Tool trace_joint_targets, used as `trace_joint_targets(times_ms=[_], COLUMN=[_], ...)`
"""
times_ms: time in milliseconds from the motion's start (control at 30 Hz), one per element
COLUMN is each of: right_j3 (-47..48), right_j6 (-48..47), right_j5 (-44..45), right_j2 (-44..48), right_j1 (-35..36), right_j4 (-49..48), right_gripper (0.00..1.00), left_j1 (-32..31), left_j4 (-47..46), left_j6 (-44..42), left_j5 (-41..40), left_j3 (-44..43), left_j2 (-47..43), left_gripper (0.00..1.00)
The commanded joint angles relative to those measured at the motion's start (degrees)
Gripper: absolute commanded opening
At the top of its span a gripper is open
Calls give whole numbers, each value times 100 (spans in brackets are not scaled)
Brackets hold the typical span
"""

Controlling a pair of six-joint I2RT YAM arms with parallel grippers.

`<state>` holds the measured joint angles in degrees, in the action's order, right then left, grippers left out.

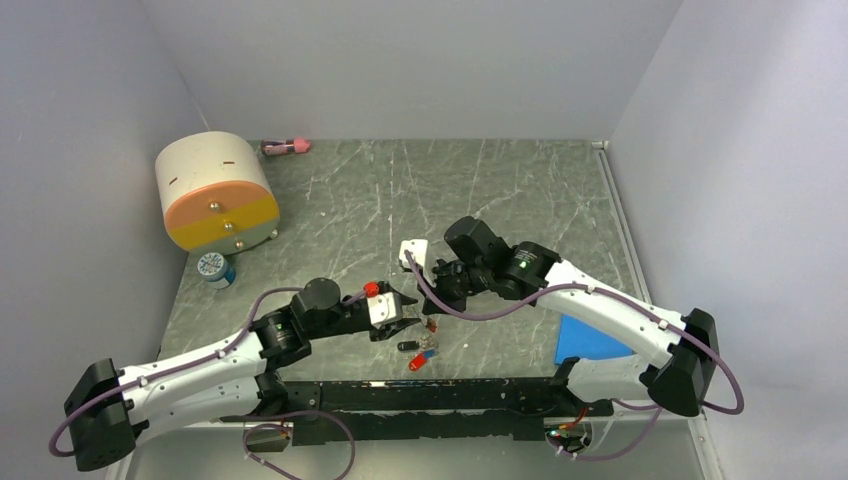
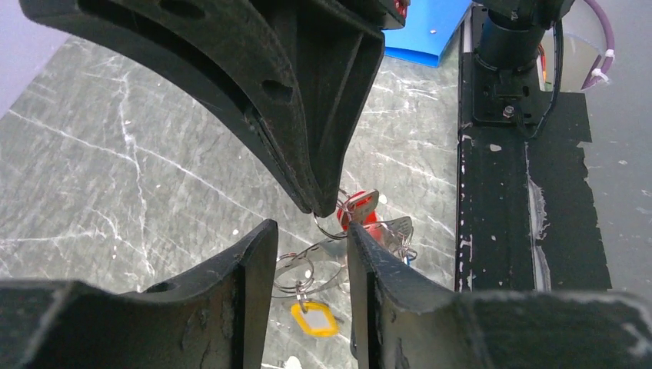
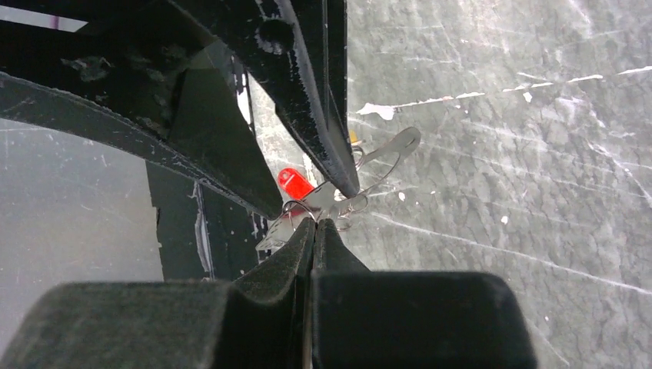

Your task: Put the keys on the keyring

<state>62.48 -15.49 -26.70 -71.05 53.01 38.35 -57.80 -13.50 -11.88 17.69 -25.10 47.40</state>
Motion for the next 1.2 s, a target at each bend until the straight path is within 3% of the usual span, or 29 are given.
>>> trace_joint_targets(times_ms=[0,367,1000,1167], right_j3=[184,158,148,157], right_j6=[-91,-85,-156,-152], right_j5=[393,-9,-276,-253], right_j2=[40,388,426,416], right_j1=[51,68,93,106], right_j4=[183,-291,-388,-381], right_gripper=[0,0,0,0], left_j1=[-12,-12,-14,-12], left_j4=[101,505,514,418], left_j6=[-203,-176,-107,-46], left_j5=[245,228,349,350], left_j3=[-347,-596,-820,-799], left_j2=[64,128,249,270], left_gripper=[42,27,25,34])
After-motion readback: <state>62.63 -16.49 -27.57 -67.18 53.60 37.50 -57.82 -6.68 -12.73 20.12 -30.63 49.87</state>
